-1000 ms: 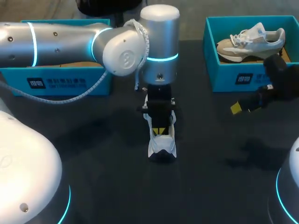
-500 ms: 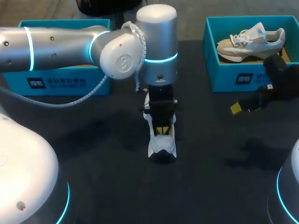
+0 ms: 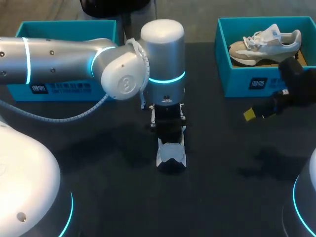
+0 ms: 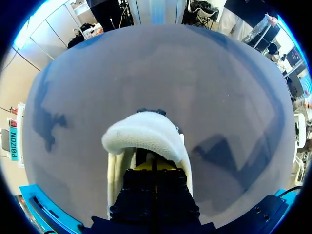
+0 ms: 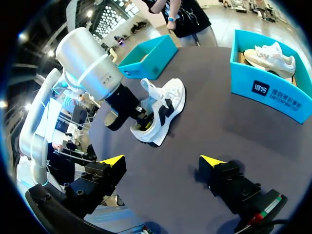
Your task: Take the shoe out of the shoebox, open the shoe tongue, remove and reinsert the insole, then place the shoe into the shoebox
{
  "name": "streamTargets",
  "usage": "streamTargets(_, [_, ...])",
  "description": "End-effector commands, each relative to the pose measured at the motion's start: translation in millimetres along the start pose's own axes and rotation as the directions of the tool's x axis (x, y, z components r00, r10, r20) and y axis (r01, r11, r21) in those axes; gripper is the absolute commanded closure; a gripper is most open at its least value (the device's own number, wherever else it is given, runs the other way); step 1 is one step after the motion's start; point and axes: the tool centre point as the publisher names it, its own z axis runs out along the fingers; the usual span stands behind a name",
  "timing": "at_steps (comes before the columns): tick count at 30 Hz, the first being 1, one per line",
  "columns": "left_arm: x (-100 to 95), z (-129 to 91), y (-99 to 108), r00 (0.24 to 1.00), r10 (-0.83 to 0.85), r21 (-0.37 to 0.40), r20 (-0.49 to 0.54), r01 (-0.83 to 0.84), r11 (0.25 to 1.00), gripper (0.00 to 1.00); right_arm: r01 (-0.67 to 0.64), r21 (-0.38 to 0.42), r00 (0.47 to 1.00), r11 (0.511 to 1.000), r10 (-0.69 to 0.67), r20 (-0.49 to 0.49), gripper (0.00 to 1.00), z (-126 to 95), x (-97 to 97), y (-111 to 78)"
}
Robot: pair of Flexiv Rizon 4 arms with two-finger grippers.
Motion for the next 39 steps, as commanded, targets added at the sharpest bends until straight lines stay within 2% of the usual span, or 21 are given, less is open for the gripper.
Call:
streamTargets(1, [-3.6, 10, 0, 1.0, -0.001, -0.016, -0.012, 0.001, 1.0, 1.0, -0.001, 0.002, 1.0, 1.0, 0.001, 0.003, 0.0, 1, 0.0, -0.1])
streamTargets(10, [-0.9, -11, 2, 0.999, -0.019, -0.028, 0.029, 0.02, 0.999, 1.0, -0.001, 0.002, 1.0, 1.0, 0.001, 0.003, 0.0, 1, 0.0, -0.1])
streamTargets(15, [-3.5, -14, 0, 0.999, -0.007, -0.043, 0.043, 0.009, 0.999, 1.0, -0.001, 0.002, 1.0, 1.0, 0.001, 0.003, 0.0, 1, 0.0, -0.1])
streamTargets(23, [-10.8, -2, -1, 0.999, -0.001, -0.026, 0.036, 0.002, 1.0, 1.0, -0.001, 0.002, 1.0, 1.0, 0.001, 0.003, 0.0, 1, 0.0, -0.1])
streamTargets(28, [-7.6, 12, 4, 1.0, -0.019, -0.014, 0.005, 0.019, 1.0, 1.0, -0.001, 0.002, 1.0, 1.0, 0.001, 0.003, 0.0, 1, 0.0, -0.1])
streamTargets(31, [-6.1, 14, 7, 1.0, -0.021, -0.017, -0.005, 0.021, 1.0, 1.0, -0.001, 0.002, 1.0, 1.0, 0.001, 0.003, 0.0, 1, 0.0, -0.1])
streamTargets(36, [-5.8, -5, 11, 1.0, -0.01, -0.067, 0.013, 0.011, 0.998, 1.0, -0.001, 0.002, 1.0, 1.0, 0.001, 0.003, 0.0, 1, 0.0, -0.1])
streamTargets(39, [-6.2, -22, 14, 1.0, -0.005, -0.139, 0.027, 0.009, 0.99, 1.0, -0.001, 0.002, 1.0, 1.0, 0.001, 0.003, 0.0, 1, 0.0, -0.1])
